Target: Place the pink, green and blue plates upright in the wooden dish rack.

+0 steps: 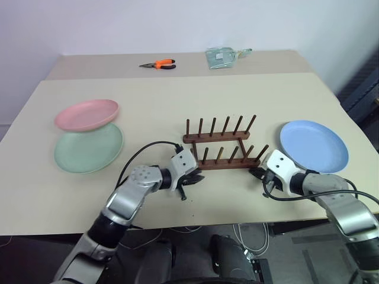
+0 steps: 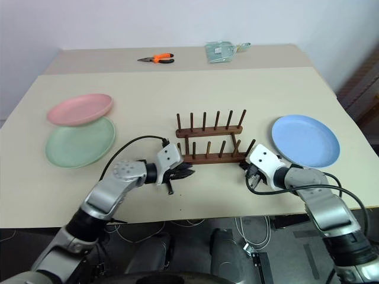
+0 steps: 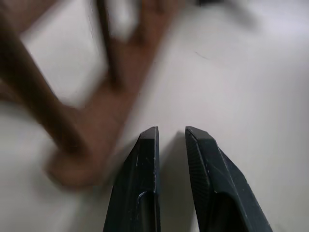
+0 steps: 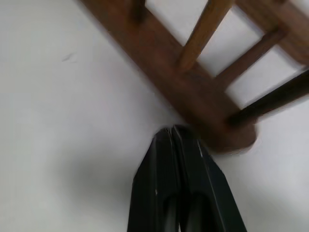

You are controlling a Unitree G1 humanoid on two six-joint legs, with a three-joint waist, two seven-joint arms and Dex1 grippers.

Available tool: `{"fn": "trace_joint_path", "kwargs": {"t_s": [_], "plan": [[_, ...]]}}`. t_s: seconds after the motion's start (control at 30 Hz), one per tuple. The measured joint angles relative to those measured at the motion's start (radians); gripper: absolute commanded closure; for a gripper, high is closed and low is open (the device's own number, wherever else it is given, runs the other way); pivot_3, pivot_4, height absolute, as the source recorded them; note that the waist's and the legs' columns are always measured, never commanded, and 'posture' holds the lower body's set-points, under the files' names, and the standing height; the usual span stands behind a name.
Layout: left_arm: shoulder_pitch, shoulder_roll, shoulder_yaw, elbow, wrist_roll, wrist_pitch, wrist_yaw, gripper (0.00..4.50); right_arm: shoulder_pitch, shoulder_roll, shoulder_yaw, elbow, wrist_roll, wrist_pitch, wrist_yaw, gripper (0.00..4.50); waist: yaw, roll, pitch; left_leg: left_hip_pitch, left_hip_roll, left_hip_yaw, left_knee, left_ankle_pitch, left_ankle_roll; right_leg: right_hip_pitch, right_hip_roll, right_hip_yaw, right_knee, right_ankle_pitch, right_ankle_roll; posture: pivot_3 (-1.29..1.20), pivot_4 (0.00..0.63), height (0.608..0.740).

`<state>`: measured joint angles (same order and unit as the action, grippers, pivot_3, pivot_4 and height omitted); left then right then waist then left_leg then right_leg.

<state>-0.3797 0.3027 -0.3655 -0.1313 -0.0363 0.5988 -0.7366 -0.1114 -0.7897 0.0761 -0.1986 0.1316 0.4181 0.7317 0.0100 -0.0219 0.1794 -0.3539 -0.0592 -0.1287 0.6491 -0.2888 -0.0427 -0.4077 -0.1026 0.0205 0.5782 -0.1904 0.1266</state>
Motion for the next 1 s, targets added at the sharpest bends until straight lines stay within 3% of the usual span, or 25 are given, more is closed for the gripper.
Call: {"fn": "trace_joint_path", "kwargs": {"t_s": [0.2, 0.47, 0.57, 0.63, 0.73, 0.83, 0.9, 0.93, 1.0], "plan": [[-0.075, -0.037, 0.017, 0.126, 0.024, -0.044, 0.119, 3.62, -0.156, 0.115, 0.028, 0.197, -0.077, -0.067, -0.082, 4.50, -0.006, 0.000, -0.001, 0.001, 0.000, 0.000, 0.000, 0.000, 0.000, -0.001, 0.001, 0.000, 0.001, 0.002, 0.001, 0.00, 0.150, 0.740], [-0.110, -0.030, 0.051, 0.209, 0.024, -0.103, 0.152, 3.62, -0.244, 0.162, 0.037, 0.336, -0.136, -0.141, -0.125, 4.50, -0.006, 0.000, -0.001, 0.000, 0.000, 0.000, -0.001, 0.000, 0.000, -0.001, 0.001, 0.000, 0.001, 0.005, -0.001, 0.00, 0.150, 0.740], [-0.102, -0.017, 0.067, 0.202, 0.024, -0.104, 0.152, 3.68, -0.236, 0.155, 0.028, 0.317, -0.114, -0.133, -0.082, 3.73, -0.009, 0.001, -0.001, 0.000, 0.000, 0.000, -0.001, 0.000, 0.000, -0.001, 0.001, 0.000, 0.001, 0.004, -0.001, 0.00, 0.150, 0.740], [-0.082, 0.012, 0.081, 0.172, 0.020, -0.098, 0.149, 3.68, -0.202, 0.134, 0.012, 0.256, -0.060, -0.111, -0.009, 2.81, -0.016, 0.001, -0.001, 0.000, 0.000, -0.001, -0.002, 0.000, 0.000, -0.002, 0.001, 0.000, 0.001, 0.004, 0.000, 0.00, 0.150, 0.740], [-0.018, 0.047, 0.156, 0.094, -0.044, -0.045, 0.121, 2.79, -0.154, 0.097, -0.023, 0.120, 0.046, -0.046, 0.089, 1.36, -0.030, 0.002, 0.000, 0.000, 0.001, -0.001, -0.003, 0.000, 0.000, -0.003, 0.001, 0.000, 0.001, 0.004, 0.000, 0.00, 0.150, 0.740], [0.065, 0.078, 0.294, -0.005, -0.168, 0.024, 0.087, 1.31, -0.143, 0.055, -0.059, -0.017, 0.121, 0.021, 0.143, 0.00, -0.028, 0.002, 0.000, -0.001, 0.002, -0.001, -0.003, 0.000, 0.000, -0.004, 0.002, 0.000, 0.002, 0.003, 0.001, 0.00, 0.150, 0.740], [0.078, 0.106, 0.397, -0.047, -0.217, 0.046, 0.098, 0.30, -0.142, 0.042, -0.060, -0.079, 0.144, 0.034, 0.165, 0.00, -0.023, 0.001, 0.000, -0.001, 0.002, -0.002, -0.002, 0.000, 0.000, -0.003, 0.002, -0.001, 0.001, 0.002, 0.002, 0.00, 0.150, 0.740], [0.072, 0.111, 0.453, -0.057, -0.231, 0.051, 0.128, 0.05, -0.142, 0.043, -0.055, -0.095, 0.148, 0.034, 0.170, 0.00, -0.019, 0.001, 0.000, -0.001, 0.002, -0.002, -0.002, 0.000, 0.000, -0.002, 0.002, -0.001, 0.001, 0.002, 0.002, 0.00, 0.150, 0.740], [0.037, 0.106, 0.546, -0.055, -0.239, 0.063, 0.204, 0.05, -0.144, 0.045, -0.042, -0.102, 0.148, 0.034, 0.176, 0.00, -0.011, 0.001, 0.000, -0.002, 0.001, -0.003, 0.000, 0.000, 0.000, -0.002, 0.002, -0.001, 0.000, 0.002, 0.002, 0.00, 0.150, 0.740]]}}
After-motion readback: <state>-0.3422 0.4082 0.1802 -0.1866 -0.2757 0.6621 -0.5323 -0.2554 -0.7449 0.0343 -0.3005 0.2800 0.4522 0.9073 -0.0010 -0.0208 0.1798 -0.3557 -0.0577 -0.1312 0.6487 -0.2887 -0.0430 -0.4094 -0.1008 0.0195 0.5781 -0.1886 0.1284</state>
